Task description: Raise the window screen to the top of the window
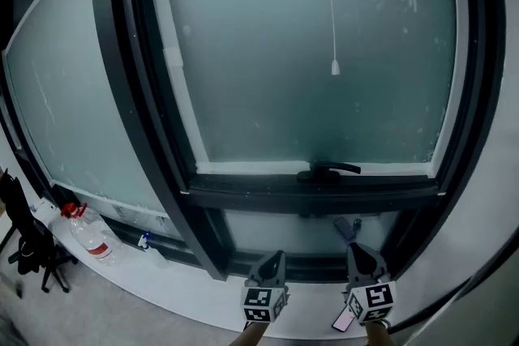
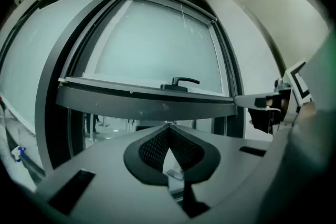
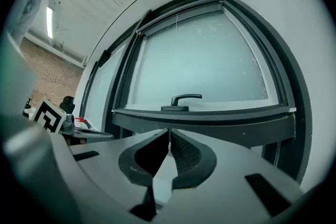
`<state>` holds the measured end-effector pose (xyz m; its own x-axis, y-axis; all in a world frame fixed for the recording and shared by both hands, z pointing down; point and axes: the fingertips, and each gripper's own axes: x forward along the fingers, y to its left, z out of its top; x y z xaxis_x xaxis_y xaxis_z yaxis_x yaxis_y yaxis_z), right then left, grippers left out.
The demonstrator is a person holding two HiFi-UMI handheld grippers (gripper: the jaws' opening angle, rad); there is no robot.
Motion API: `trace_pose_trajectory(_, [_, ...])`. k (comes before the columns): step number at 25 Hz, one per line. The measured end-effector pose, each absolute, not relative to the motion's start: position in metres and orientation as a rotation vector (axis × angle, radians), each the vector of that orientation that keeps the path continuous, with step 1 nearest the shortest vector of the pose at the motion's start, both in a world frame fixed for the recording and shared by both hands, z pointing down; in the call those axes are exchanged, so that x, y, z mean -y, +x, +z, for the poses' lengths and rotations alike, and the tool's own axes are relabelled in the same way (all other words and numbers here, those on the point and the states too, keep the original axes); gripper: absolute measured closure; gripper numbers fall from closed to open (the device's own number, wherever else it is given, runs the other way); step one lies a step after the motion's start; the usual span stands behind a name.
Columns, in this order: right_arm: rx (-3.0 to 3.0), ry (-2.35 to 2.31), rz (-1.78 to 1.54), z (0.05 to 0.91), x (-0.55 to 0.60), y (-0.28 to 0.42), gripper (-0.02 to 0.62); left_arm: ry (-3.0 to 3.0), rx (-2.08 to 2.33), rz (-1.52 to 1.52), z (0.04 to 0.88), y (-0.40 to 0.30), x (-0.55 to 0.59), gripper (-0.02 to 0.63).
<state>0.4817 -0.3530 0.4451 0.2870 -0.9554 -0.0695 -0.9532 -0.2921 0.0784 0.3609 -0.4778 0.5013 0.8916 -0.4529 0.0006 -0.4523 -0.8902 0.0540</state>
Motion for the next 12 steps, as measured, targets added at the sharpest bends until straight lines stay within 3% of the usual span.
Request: trace_pose_trajectory(12, [1.875, 2.482, -0.185, 0.435, 0.356, 0.462, 0.578, 3.142, 0.771, -0.154, 0.441, 0.379, 0.461, 0.601])
